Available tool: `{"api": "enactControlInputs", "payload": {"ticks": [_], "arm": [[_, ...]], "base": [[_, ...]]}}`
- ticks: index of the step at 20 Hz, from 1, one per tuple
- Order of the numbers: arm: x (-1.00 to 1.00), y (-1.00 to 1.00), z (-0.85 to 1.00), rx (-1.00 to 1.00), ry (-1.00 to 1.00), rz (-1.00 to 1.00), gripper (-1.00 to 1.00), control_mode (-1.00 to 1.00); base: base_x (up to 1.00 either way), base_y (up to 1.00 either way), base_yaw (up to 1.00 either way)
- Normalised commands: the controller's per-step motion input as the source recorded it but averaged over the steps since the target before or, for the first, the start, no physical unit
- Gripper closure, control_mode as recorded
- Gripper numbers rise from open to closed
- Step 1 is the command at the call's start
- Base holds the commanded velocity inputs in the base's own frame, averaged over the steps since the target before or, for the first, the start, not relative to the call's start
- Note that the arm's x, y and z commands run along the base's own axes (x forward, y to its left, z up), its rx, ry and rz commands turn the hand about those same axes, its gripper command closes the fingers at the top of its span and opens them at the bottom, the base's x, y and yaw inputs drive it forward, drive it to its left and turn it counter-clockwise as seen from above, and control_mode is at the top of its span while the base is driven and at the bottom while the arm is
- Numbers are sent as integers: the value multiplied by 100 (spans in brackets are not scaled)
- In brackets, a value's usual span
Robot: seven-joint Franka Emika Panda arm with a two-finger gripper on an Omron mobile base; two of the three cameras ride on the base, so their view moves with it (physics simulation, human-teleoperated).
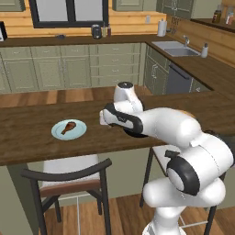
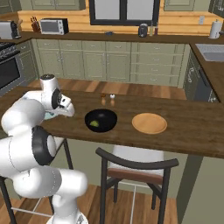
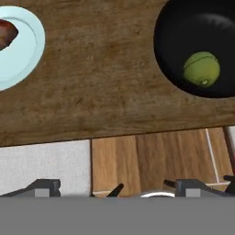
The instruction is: Pick the chicken drumstick and lime from their plates and place them in the bowl. Then put the bowl in the fridge.
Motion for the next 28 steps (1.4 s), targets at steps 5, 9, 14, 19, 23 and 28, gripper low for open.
{"api": "enactControlInputs", "payload": {"ticks": [5,9,14,19,23,28], "arm": [[49,100,7,9,0,-4,-100,-100],[72,94,1,3,0,0,-100,-100],[70,70,0,0,0,0,-100,-100],[58,63,0,0,3,-8,-100,-100],[39,28,-24,0,4,-13,-100,-100],[52,13,-30,0,3,-10,-100,-100]], "base": [[0,0,0],[0,0,0],[0,0,0],[0,0,0],[0,0,0],[0,0,0]]}}
